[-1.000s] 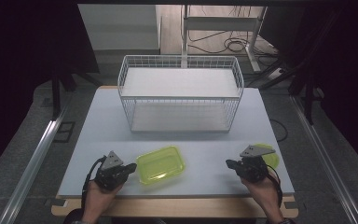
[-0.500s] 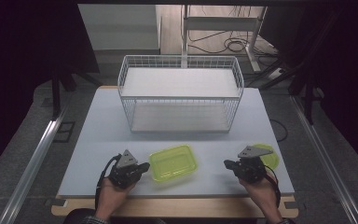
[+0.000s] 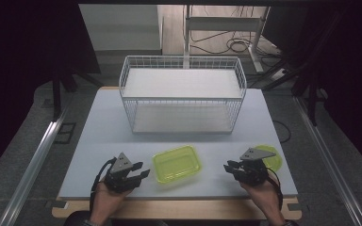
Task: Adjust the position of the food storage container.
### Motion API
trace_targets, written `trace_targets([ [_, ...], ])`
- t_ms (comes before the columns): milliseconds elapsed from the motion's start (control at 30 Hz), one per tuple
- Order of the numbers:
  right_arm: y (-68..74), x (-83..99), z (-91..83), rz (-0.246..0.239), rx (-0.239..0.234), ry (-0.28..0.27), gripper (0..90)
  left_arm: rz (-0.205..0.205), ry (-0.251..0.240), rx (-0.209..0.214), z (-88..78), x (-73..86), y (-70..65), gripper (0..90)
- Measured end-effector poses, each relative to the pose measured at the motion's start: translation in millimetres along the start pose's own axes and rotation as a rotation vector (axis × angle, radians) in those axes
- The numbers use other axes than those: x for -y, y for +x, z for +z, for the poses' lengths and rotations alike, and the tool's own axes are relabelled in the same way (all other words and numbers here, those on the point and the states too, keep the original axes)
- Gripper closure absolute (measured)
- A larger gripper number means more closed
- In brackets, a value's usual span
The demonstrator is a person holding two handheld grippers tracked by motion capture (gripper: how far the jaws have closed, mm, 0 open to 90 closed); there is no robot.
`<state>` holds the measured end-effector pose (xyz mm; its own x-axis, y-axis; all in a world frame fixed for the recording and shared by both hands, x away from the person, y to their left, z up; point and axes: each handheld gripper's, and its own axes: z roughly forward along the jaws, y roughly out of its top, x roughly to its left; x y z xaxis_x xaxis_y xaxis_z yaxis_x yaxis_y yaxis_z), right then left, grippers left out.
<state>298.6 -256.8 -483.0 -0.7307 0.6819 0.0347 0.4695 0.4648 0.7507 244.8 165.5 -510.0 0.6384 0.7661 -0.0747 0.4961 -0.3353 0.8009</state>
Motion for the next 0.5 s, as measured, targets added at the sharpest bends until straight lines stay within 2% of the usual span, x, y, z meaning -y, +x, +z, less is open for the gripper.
trace_targets([
  [233,1.5,0.7,1.5,0.02,-0.02,-0.008,59.5,-0.005,0.012,-0.035,-9.3,6.2,2.0,36.4],
  [333,1.7,1.2,3.0,0.027,-0.025,-0.005,55.1,-0.004,0.021,-0.053,-9.7,8.4,2.0,28.3],
  [367,2.1,1.6,3.9,0.027,-0.026,-0.001,52.8,-0.002,0.03,-0.069,-9.7,9.7,1.9,28.3],
  [400,3.5,2.5,5.6,0.027,-0.026,0.008,48.9,-0.009,0.038,-0.078,-9.3,11.4,2.0,21.7],
  [500,4.9,3.0,6.3,0.021,-0.025,0.008,45.0,-0.013,0.04,-0.082,-9.1,12.5,1.9,16.2],
])
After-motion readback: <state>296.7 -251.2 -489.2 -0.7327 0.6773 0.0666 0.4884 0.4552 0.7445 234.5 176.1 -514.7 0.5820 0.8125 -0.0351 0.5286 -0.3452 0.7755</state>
